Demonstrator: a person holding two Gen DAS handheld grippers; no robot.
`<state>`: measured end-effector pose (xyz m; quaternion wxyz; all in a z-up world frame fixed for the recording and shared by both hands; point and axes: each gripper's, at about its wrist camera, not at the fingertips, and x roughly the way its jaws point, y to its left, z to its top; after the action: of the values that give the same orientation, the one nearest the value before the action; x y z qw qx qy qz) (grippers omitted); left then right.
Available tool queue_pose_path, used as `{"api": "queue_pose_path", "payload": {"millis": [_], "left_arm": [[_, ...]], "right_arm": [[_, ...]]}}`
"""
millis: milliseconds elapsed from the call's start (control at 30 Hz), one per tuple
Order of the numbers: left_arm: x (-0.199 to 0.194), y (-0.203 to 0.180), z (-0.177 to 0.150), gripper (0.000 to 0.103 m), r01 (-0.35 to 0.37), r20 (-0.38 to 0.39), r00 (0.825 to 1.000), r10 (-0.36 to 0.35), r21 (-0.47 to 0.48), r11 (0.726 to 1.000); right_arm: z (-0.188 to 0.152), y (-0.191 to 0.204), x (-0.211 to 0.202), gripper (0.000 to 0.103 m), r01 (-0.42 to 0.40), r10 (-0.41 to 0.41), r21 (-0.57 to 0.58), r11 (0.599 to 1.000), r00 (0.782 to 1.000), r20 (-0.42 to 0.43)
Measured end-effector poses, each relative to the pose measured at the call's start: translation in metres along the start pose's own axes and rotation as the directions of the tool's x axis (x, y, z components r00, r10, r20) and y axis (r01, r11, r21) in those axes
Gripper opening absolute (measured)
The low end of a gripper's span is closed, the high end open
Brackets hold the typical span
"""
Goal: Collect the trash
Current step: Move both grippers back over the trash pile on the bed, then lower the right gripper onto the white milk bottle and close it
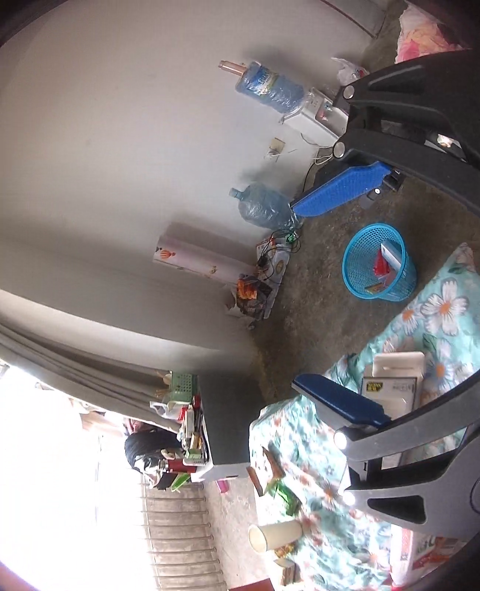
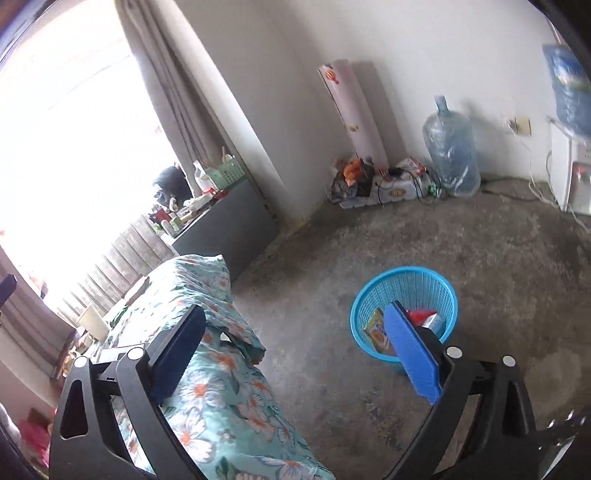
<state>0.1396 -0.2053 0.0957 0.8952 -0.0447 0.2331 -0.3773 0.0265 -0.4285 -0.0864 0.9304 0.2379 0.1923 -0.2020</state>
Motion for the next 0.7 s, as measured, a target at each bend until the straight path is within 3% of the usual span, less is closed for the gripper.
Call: {"api": "queue_pose_path", "payload": {"millis": [167, 367, 533, 700], "left_arm": [[-0.050, 0.032, -0.007, 0.083, -0.059, 0.016, 0.998, 0.060, -0.044, 0.997], [-0.101, 0.062, -0.020, 0.083, -0.140, 0.014, 0.990, 0.140, -0.025, 0.990], [-0.138, 0.086, -0.032, 0.083, -0.216, 0.013, 0.976, 0.217, -0.037, 0.976], [-0.170, 0.114, -0.040, 0.083, -0.261, 0.027, 0.964, 0.265, -0.106, 0.959]], "right_arm": [[0.005, 0.049, -0.034, 0.096, -0.028, 0.037, -0.137, 0.990, 0.997, 0.061], [-0.005, 0.099, -0.063, 0.096, -0.077, 0.112, -0.258, 0.963, 0.986, 0.123], [-0.015, 0.134, -0.082, 0.096, -0.199, 0.233, -0.286, 0.937, 0.968, 0.090], [-0.024, 0.162, -0.094, 0.096, -0.275, 0.304, -0.290, 0.916, 0.951, 0.057]]}}
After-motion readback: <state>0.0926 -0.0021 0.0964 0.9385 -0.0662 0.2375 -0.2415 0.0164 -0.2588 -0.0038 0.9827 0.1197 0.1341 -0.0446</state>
